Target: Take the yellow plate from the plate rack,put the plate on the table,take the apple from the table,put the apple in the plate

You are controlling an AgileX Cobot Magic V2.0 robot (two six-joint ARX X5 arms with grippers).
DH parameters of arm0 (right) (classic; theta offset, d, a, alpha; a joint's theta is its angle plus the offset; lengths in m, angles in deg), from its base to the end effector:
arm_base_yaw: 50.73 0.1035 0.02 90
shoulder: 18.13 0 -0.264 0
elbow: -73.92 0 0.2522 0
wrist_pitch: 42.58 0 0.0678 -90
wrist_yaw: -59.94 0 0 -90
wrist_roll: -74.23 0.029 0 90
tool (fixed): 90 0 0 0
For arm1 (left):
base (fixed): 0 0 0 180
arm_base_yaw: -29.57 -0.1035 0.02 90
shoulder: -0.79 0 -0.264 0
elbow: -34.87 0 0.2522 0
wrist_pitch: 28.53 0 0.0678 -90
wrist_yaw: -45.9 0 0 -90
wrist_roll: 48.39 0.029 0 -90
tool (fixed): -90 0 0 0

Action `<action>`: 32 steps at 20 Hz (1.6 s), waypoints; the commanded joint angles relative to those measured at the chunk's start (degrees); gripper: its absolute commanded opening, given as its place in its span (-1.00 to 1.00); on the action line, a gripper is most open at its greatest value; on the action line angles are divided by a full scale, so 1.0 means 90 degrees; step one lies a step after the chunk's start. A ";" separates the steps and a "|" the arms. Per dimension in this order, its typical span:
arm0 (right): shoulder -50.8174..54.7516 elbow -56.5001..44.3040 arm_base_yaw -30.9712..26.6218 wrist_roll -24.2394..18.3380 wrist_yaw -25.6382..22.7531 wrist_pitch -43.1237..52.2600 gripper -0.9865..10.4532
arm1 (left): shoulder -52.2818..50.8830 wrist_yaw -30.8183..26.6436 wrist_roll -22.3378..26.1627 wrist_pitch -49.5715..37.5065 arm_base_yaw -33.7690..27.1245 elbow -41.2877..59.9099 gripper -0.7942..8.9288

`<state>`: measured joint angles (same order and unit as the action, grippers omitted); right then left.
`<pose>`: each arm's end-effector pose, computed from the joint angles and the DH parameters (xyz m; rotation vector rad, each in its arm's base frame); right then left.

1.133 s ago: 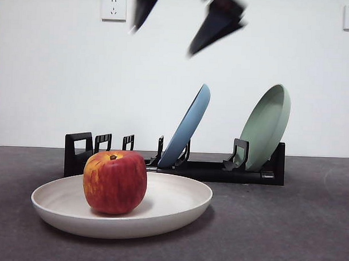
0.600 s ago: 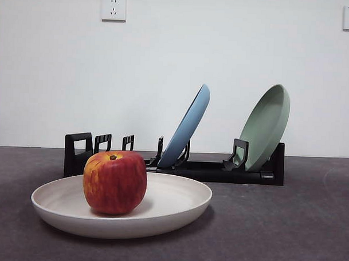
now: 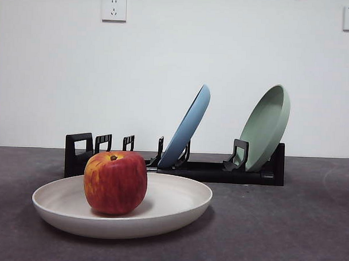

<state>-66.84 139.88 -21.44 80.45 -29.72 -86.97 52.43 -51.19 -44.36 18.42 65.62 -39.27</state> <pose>0.1506 0.0847 0.3325 -0.0155 0.4903 0.4811 0.1453 -0.1013 0.3670 0.2265 0.3837 -0.5121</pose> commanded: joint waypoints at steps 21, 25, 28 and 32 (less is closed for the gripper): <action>0.2290 -0.2582 0.1311 0.1309 -0.1406 0.0350 -0.83 | -0.2742 -0.0185 -0.1477 -0.0578 -0.0010 0.3752 -0.84; 0.2290 -0.2582 0.1311 0.1309 -0.1409 0.0350 -0.83 | -0.2742 -0.0187 -0.1477 -0.0578 -0.0010 0.3752 -0.84; 0.2288 -0.2582 0.1311 0.1309 -0.1409 0.0350 -0.83 | -0.2888 -0.0194 -0.1472 -0.0544 -0.0112 0.3752 -0.84; 0.2290 -0.2582 0.1311 0.1309 -0.1411 0.0350 -0.83 | -0.3531 -0.0163 -0.1239 -0.0605 -0.1032 0.3755 -0.84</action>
<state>-46.33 117.11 -9.65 91.62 -42.27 -84.15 20.84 -52.55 -56.34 13.50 57.10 -5.70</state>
